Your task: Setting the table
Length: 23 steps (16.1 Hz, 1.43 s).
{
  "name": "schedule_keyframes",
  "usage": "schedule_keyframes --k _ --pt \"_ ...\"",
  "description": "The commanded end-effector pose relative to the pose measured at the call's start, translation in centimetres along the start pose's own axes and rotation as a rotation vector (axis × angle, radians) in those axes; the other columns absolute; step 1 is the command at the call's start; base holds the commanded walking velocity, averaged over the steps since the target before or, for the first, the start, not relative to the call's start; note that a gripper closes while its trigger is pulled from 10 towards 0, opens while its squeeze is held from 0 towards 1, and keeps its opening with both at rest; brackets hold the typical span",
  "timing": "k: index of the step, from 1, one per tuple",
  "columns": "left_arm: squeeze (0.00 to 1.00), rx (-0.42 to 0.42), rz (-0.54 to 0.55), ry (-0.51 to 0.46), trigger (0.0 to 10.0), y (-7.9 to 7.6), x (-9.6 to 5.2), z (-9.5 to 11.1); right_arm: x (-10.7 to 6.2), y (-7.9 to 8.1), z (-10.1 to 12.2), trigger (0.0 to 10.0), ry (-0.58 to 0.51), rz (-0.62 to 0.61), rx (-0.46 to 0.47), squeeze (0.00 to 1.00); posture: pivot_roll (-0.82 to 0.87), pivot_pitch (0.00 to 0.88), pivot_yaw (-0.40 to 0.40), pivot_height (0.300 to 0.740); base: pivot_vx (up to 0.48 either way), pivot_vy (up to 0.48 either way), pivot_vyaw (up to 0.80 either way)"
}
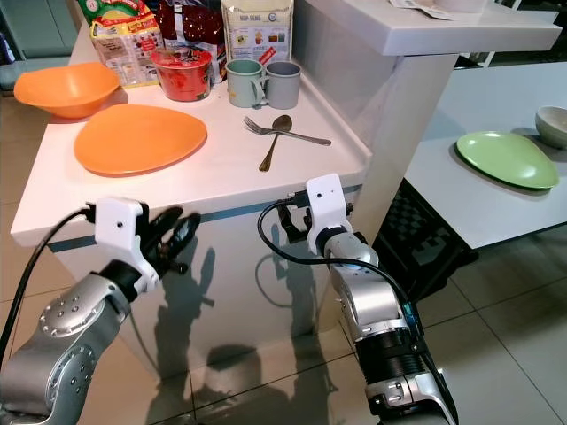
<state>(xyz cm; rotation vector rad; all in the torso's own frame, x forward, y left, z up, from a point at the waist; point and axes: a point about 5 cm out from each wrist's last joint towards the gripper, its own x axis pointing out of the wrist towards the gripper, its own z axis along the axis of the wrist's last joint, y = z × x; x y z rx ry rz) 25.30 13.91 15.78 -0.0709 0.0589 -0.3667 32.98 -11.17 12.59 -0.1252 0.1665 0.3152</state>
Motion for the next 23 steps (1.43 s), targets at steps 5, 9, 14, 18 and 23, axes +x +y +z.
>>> schedule_keyframes --k 5,9,14,18,23 --pt "0.0 0.028 -0.048 -0.161 10.0 0.3 -0.5 2.7 -0.3 -1.0 0.0 10.0 -0.001 -0.029 -0.014 0.0 0.05 0.0 -0.009 0.74 0.0 0.0 0.0" --pt "0.0 0.076 0.078 -0.237 10.0 2.9 -0.9 3.5 -0.3 -1.3 -0.2 10.0 0.003 -0.034 -0.023 0.0 0.05 0.0 -0.029 0.74 0.0 0.0 0.0" --pt "0.0 0.108 0.037 -0.227 10.0 2.2 -0.3 3.2 -0.2 -1.1 0.0 10.0 -0.004 -0.03 -0.022 0.0 0.04 0.0 -0.023 0.74 0.0 0.0 0.0" --pt "0.0 0.122 0.028 -0.228 10.0 2.0 0.0 3.4 -0.3 -1.1 -0.1 10.0 -0.001 -0.032 -0.021 0.0 0.04 0.0 -0.018 0.74 0.0 0.0 0.0" --pt "0.0 0.13 0.023 -0.223 10.0 2.1 0.4 3.3 -0.4 -1.0 -0.1 10.0 -0.003 -0.037 -0.017 0.0 0.03 0.0 -0.012 0.74 0.142 0.0 0.0"
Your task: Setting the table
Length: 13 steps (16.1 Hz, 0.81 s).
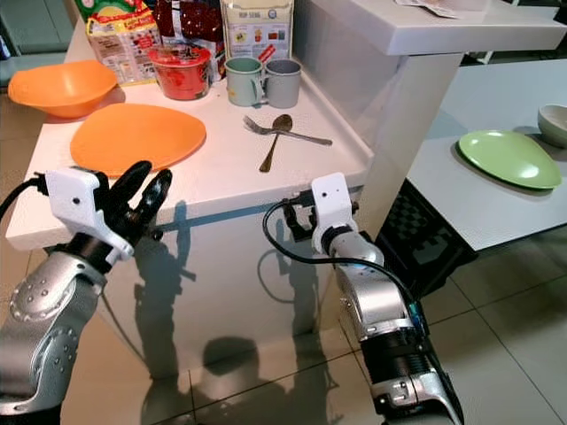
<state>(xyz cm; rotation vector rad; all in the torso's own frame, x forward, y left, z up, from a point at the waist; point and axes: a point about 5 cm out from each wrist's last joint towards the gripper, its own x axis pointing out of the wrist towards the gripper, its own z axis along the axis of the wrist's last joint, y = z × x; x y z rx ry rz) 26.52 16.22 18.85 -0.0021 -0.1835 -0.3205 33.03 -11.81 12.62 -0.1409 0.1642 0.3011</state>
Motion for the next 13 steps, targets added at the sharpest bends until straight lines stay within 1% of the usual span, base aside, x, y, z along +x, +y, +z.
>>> schedule_keyframes --k 1,2,4,5,6,9,13 --pt "0.0 0.021 -0.02 0.002 10.0 -0.3 0.3 0.0 -0.3 -0.5 0.0 10.0 -0.006 -0.023 -0.003 0.0 0.03 0.0 -0.012 0.74 0.48 0.0 0.0" --pt "0.0 0.022 -0.02 0.002 10.0 -0.3 0.3 0.0 -0.3 -0.5 0.0 10.0 -0.008 -0.024 -0.003 0.0 0.03 0.0 -0.012 0.74 0.48 0.0 0.0" --pt "0.0 0.021 -0.022 -0.002 10.0 -0.4 0.4 0.0 -0.5 -0.8 0.8 10.0 -0.063 -0.033 -0.001 0.0 0.03 0.0 -0.011 0.74 0.48 0.0 0.0" --pt "0.0 0.022 -0.024 -0.001 10.0 -0.4 0.4 0.0 -0.8 -1.1 1.9 10.0 -0.116 -0.044 0.004 0.0 0.02 0.0 -0.009 0.74 0.48 0.0 0.0" --pt "0.0 0.023 -0.026 0.0 10.0 -0.4 0.5 -0.1 -0.9 -1.4 2.2 10.0 -0.132 -0.051 0.0 0.0 0.02 0.0 -0.007 0.74 0.48 0.0 0.0" --pt "0.0 0.024 -0.031 0.004 10.0 -0.5 0.6 -0.2 -0.9 -1.6 2.0 10.0 -0.125 -0.058 -0.005 0.0 0.02 0.0 -0.006 0.74 0.48 0.0 0.0" --pt "0.0 0.013 -0.039 0.013 10.0 -0.8 0.7 -0.4 -1.1 -1.3 1.6 10.0 -0.111 -0.051 -0.004 0.0 0.02 0.0 -0.004 0.74 0.448 0.0 0.0"
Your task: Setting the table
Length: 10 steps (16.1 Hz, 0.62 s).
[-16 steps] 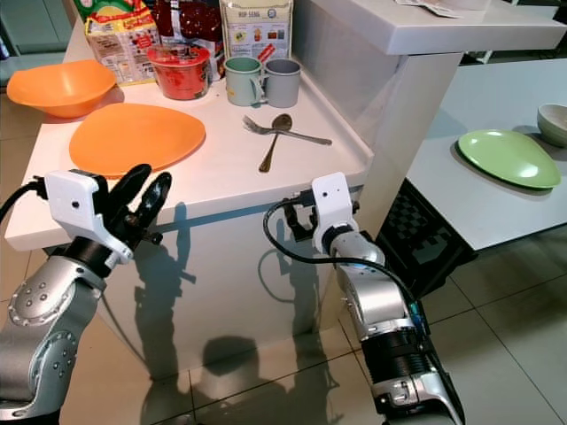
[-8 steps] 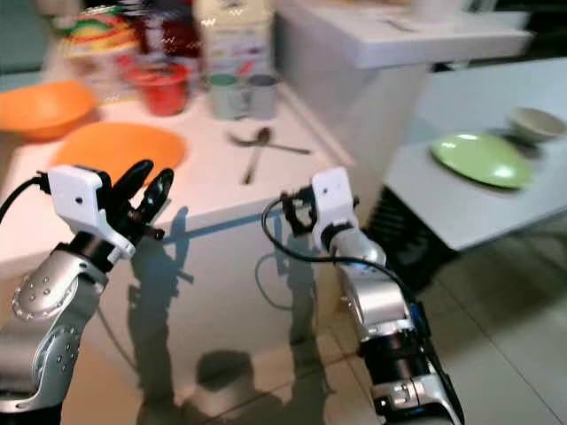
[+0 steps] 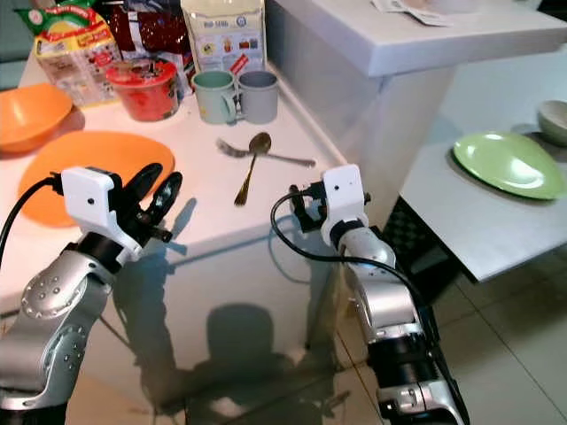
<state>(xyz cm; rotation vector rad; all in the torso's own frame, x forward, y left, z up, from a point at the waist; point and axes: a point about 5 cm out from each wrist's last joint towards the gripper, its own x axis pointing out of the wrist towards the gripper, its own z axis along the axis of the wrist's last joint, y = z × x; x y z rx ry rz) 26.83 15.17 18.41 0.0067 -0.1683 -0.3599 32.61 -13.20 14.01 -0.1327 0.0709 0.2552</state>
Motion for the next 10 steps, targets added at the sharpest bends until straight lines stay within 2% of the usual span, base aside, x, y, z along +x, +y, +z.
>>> schedule_keyframes --k 1,2,10 --pt "0.0 0.021 0.007 -0.001 10.0 0.12 0.16 0.12 0.01 0.03 0.59 10.0 -0.02 0.004 -0.001 0.0 0.02 0.0 -0.004 0.74 0.416 0.0 0.0" --pt "0.0 0.021 0.006 0.004 10.0 0.13 0.16 0.01 0.02 0.07 0.55 10.0 -0.019 0.005 -0.001 0.0 0.02 0.0 -0.005 0.74 0.371 0.0 0.0" --pt "0.0 0.025 -0.006 0.005 10.0 -0.21 0.37 -0.14 -0.02 0.01 0.45 10.0 -0.013 0.014 -0.006 0.0 0.02 0.0 -0.007 0.74 0.0 0.0 0.0"
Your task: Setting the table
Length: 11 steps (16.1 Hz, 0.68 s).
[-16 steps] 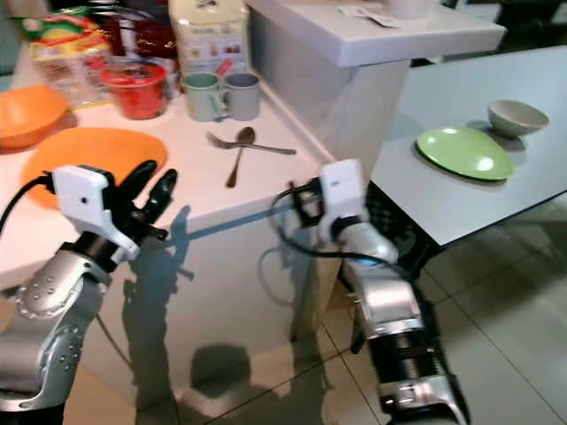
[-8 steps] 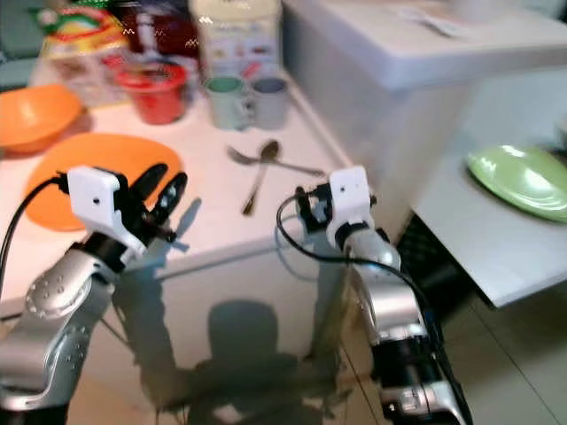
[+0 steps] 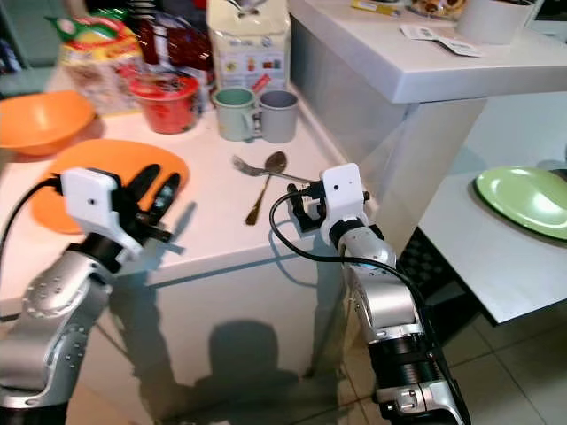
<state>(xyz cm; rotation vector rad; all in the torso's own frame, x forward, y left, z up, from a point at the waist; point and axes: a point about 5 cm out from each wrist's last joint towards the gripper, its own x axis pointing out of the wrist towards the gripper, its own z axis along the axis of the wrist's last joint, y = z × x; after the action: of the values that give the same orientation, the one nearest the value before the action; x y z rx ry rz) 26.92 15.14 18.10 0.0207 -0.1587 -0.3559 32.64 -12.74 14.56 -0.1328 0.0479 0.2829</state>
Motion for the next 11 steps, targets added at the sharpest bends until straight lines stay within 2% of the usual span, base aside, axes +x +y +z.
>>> schedule_keyframes --k 1,6,11 --pt "0.0 0.013 -0.007 -0.006 10.0 -0.22 0.41 0.15 -0.13 -0.35 -0.15 10.0 0.012 -0.009 -0.002 0.0 0.02 0.0 -0.007 0.74 0.0 0.0 0.0" --pt "0.0 0.01 -0.005 0.015 10.0 -0.28 0.37 -0.1 0.05 -0.47 0.03 10.0 0.058 0.005 0.037 0.0 0.02 0.0 -0.01 0.74 0.0 0.0 0.0" --pt "0.0 0.02 0.001 0.03 10.0 -0.08 0.41 -0.22 0.04 -0.47 0.18 10.0 0.044 0.009 0.037 0.0 0.02 0.0 -0.007 0.74 0.0 0.0 0.0"
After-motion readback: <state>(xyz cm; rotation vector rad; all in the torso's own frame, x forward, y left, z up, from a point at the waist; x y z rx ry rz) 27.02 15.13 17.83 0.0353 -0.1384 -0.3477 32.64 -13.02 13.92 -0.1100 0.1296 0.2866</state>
